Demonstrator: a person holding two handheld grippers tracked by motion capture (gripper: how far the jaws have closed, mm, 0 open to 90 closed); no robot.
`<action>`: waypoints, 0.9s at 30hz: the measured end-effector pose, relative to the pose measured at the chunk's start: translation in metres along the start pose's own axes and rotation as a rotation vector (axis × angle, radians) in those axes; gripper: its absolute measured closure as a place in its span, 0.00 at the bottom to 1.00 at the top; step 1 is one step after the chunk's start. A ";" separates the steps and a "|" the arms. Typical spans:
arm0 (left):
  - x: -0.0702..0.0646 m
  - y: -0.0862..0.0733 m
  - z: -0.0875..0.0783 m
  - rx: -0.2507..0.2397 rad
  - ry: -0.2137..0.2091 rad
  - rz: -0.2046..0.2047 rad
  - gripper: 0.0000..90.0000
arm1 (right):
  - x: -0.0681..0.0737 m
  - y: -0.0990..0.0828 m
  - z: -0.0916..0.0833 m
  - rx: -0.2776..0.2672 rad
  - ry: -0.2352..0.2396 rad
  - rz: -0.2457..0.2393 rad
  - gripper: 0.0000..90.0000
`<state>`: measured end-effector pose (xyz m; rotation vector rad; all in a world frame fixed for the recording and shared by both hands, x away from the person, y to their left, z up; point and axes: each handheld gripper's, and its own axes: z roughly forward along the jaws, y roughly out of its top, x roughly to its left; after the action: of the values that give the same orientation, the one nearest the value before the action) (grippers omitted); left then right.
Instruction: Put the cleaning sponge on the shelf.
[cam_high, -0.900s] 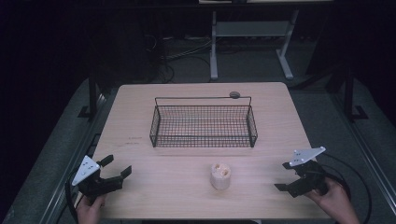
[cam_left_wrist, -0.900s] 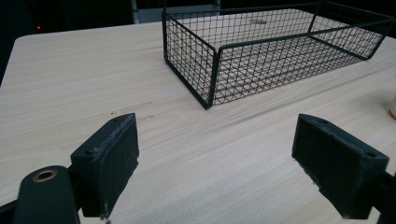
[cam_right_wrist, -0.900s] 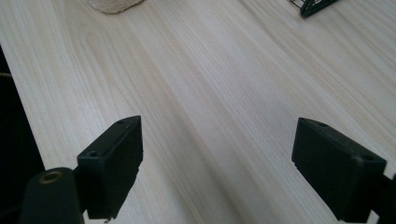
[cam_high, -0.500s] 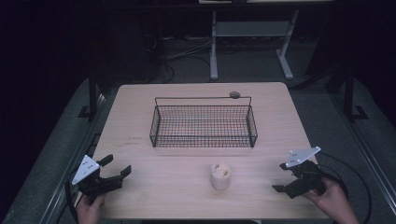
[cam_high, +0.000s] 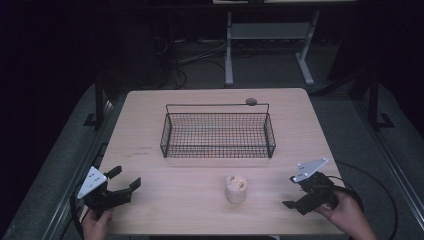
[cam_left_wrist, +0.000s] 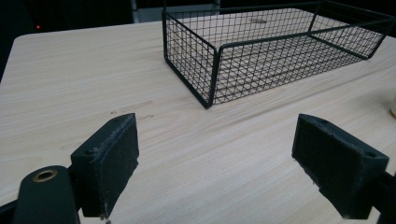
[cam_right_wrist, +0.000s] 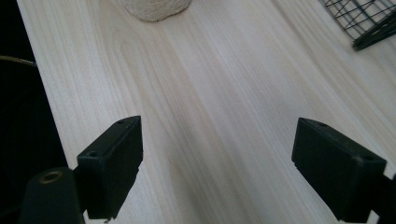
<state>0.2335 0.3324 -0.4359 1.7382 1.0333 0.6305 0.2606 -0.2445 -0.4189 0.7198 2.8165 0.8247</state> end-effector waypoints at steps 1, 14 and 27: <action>0.000 0.000 0.000 0.000 0.000 0.000 0.15 | 0.001 0.001 0.002 0.006 0.003 -0.001 0.18; 0.001 0.000 -0.001 -0.003 0.001 0.003 0.15 | 0.009 0.014 0.014 0.032 0.030 -0.046 0.18; 0.001 0.000 -0.002 -0.005 0.004 0.001 0.15 | 0.017 0.025 0.024 0.050 0.053 -0.070 0.17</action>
<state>0.2326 0.3342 -0.4350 1.7339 1.0322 0.6368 0.2620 -0.2064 -0.4259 0.6104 2.9005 0.7755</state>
